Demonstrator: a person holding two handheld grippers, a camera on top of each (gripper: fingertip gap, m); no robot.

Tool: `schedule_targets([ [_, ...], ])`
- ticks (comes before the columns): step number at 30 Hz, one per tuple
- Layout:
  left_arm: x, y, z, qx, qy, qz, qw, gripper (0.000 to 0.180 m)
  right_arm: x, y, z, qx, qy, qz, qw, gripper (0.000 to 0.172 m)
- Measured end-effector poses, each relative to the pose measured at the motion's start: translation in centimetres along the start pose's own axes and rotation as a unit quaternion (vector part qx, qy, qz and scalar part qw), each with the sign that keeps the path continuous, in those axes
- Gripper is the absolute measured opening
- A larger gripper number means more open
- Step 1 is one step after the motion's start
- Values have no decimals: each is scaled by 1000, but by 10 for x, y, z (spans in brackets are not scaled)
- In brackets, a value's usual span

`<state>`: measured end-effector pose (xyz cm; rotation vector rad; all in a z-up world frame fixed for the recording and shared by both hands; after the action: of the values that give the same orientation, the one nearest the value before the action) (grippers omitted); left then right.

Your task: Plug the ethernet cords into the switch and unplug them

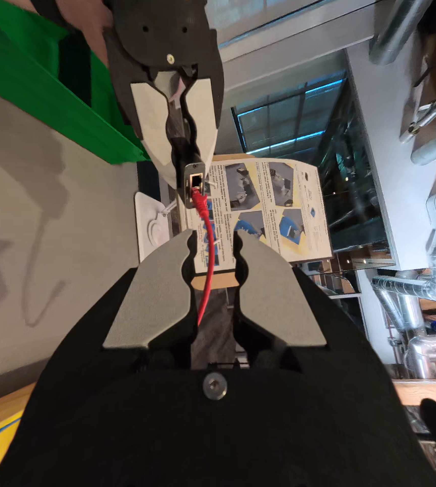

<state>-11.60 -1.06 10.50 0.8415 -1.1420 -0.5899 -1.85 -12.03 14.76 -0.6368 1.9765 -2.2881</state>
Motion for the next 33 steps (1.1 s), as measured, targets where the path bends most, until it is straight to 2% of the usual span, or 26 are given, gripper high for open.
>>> schedule_targets([
  [4, 9, -5, 2, 13, -15, -42, 999, 25, 6, 8, -31, 59, 7, 16, 998, 29],
  [7, 14, -9, 2, 14, -28, -60, 998, 24, 3, 13, -47, 66, 60, 42, 995, 31],
  [9, 16, -11, 2, 12, -32, -64, 997, 24, 5, 14, -51, 65, 61, 41, 995, 28],
  [13, 20, -12, 4, 14, -38, -70, 997, 24, 6, 16, -51, 67, 54, 60, 994, 15],
  [27, 24, -11, 6, 29, -33, -79, 996, 25, 15, 18, -42, 17, 26, 123, 992, 14],
  [30, 24, -12, 6, 36, -24, -95, 995, 25, 15, 19, -43, 23, 30, 127, 991, 14],
  [33, 25, -13, 6, 40, -20, -105, 993, 25, 15, 19, -40, 63, 32, 115, 991, 14],
])
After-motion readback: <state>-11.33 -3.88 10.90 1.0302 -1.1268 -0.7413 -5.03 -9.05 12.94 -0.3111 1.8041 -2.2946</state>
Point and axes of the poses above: each gripper's, where its closed fingertips meet, z back along the fingers, x out of its top, y = z × x across the jaws, the point moved 5 cm from there along z, back along the fingers, and after that the axes turned 1 degree about -x, right-handed, at the moved point
